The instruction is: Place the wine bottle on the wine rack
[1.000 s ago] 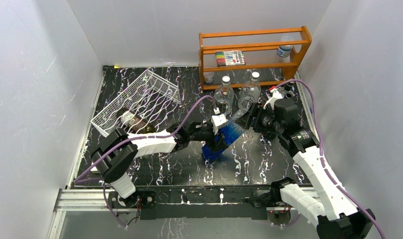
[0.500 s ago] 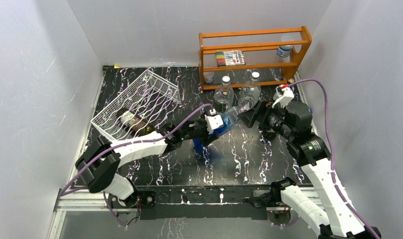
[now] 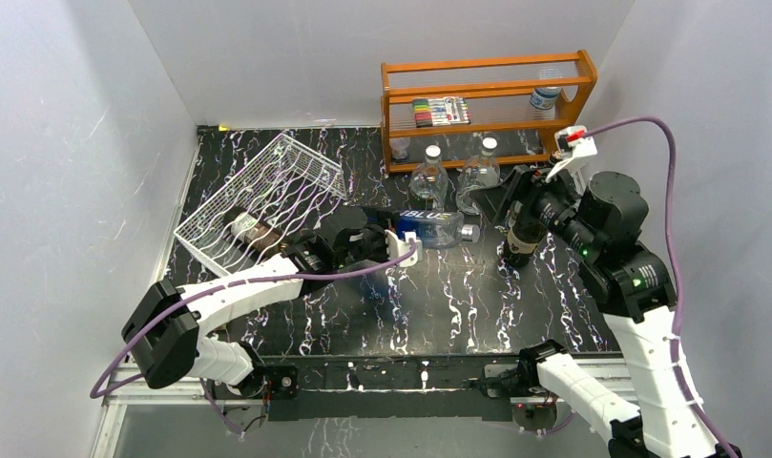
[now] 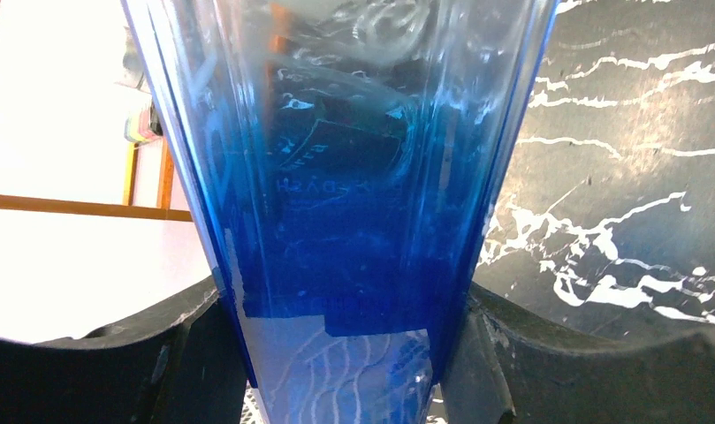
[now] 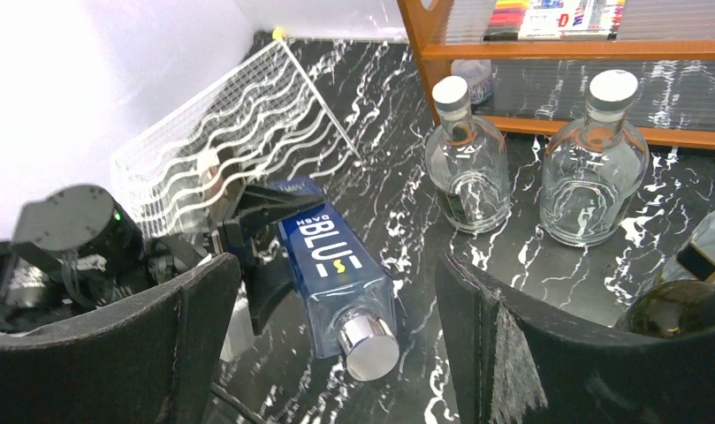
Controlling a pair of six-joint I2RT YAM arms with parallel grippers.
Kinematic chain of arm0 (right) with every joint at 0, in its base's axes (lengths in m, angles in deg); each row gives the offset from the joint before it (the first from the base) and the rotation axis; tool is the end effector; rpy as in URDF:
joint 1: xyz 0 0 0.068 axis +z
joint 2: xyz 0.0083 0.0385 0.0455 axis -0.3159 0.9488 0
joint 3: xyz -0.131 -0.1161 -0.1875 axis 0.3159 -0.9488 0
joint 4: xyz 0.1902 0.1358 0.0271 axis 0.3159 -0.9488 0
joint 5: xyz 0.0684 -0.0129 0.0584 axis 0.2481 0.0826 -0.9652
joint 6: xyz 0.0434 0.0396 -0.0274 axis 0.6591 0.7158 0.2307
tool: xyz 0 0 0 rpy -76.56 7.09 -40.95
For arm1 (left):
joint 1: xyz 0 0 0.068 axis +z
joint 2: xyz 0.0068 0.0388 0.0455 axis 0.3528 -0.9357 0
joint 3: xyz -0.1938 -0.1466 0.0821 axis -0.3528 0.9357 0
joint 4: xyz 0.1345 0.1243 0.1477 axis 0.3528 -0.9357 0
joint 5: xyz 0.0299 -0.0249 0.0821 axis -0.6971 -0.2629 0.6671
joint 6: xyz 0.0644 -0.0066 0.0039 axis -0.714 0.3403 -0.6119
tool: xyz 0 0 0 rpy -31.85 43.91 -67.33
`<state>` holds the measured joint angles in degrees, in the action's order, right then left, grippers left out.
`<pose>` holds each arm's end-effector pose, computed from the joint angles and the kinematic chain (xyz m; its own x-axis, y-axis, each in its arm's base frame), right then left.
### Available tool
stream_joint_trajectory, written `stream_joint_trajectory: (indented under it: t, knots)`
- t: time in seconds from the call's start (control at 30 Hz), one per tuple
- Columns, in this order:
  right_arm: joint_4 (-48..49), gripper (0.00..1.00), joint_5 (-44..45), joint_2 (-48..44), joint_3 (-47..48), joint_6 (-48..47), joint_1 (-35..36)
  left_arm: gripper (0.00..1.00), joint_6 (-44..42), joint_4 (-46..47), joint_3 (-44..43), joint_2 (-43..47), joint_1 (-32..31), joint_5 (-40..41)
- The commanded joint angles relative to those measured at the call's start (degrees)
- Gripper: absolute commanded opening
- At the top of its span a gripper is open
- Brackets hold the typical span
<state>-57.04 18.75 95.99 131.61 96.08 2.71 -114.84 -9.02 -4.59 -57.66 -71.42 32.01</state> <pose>0.1270 0.0580 0.4317 -0.2736 0.2671 -0.9240 -0.4379 0.8207 0.3669 0.1915 -0.2382 0.2774 0.5564 0.5901 -0.5850 0.5990 0.2031 0.7746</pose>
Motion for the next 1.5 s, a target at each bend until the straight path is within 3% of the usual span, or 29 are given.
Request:
stream_joint_trajectory:
  t: [0.0, 0.17, 0.43, 0.93, 1.3, 1.37, 1.47]
  knots:
    - [-7.4, 0.91, -6.4, 4.2, 1.4, -7.1, 0.2, 0.00, -10.0, 8.2, -3.4, 3.8, -0.7, 0.2]
    - [-10.3, 0.91, -14.0, 7.7, -1.0, -10.1, 0.2, 0.00, -16.3, 11.3, -2.0, 3.3, -1.6, -1.9]
    - [-3.5, 0.91, -22.4, 7.8, -11.3, -5.1, 0.3, 0.00, -21.1, 14.4, 0.0, 1.8, -2.4, -5.6]
    - [-2.6, 0.88, -23.3, 8.7, -16.7, -5.1, 2.6, 0.00, -24.3, 14.9, -1.2, 0.0, -3.2, -7.3]
    - [-3.9, 0.66, -19.3, 11.8, -16.6, -6.6, 5.9, 0.00, -22.5, 11.3, -4.4, -1.0, -3.3, -4.6]
    - [-4.0, 0.67, -18.6, 12.2, -16.6, -6.9, 7.1, 0.00, -22.6, 11.2, -4.7, -1.1, -3.3, -3.3]
    - [-4.2, 0.78, -17.0, 12.9, -16.8, -7.4, 8.6, 0.00, -24.6, 10.5, -4.9, -2.5, -3.4, -2.6]
